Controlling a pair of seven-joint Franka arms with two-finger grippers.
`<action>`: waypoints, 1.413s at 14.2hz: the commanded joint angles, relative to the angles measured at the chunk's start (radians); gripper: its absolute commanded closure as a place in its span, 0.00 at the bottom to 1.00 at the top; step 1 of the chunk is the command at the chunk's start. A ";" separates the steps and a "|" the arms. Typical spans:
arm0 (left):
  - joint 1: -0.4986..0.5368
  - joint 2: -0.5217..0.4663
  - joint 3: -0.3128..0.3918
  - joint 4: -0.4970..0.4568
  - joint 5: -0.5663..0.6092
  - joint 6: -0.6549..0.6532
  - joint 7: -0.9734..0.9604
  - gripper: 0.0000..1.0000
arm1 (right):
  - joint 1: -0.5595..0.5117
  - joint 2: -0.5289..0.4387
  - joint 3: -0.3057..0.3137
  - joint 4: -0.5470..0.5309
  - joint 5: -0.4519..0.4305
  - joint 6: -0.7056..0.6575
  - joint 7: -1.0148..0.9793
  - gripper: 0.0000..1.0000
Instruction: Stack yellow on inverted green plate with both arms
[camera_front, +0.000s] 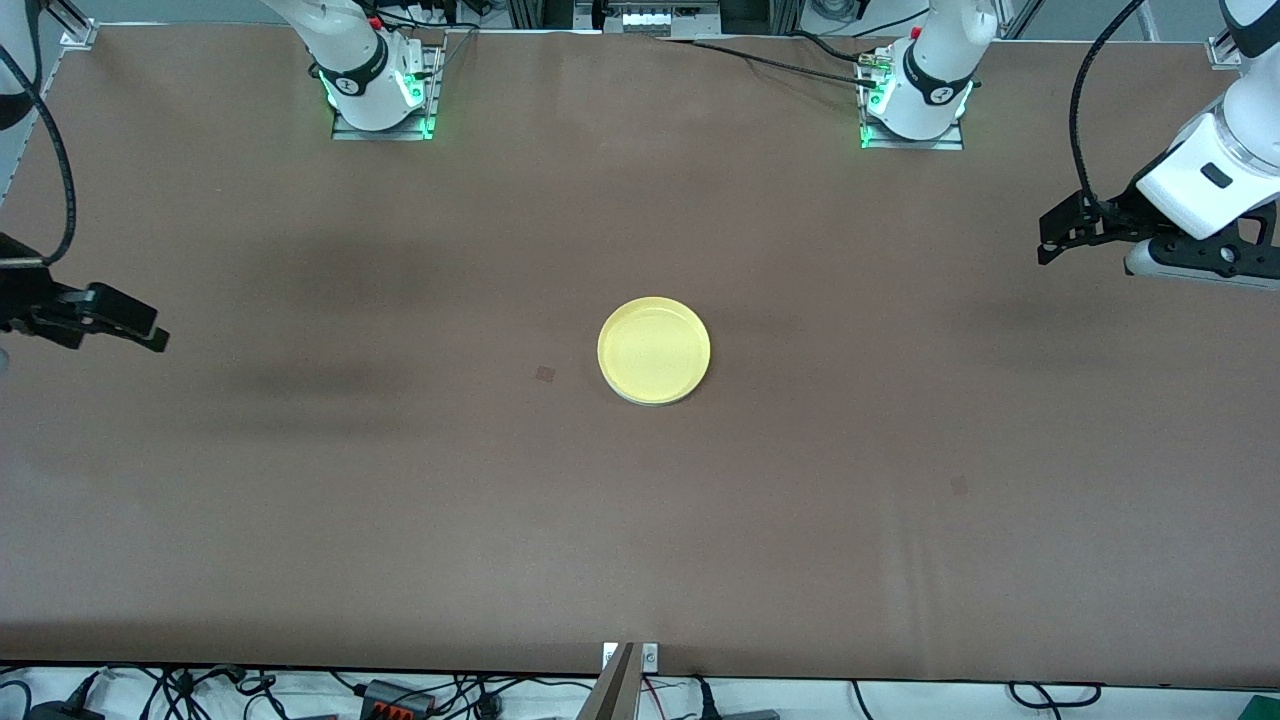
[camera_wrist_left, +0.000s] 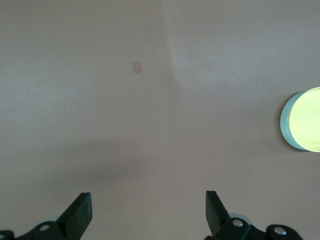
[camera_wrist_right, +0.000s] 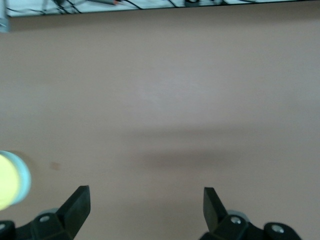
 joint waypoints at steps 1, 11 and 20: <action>0.011 -0.018 -0.008 -0.002 -0.006 -0.014 0.020 0.00 | -0.046 -0.059 0.068 -0.079 -0.062 -0.001 -0.024 0.00; 0.011 -0.019 -0.010 -0.002 -0.006 -0.015 0.021 0.00 | -0.054 -0.232 0.085 -0.333 -0.074 0.068 -0.020 0.00; 0.011 -0.018 -0.010 -0.002 -0.006 -0.015 0.023 0.00 | -0.058 -0.224 0.084 -0.320 -0.051 0.053 -0.023 0.00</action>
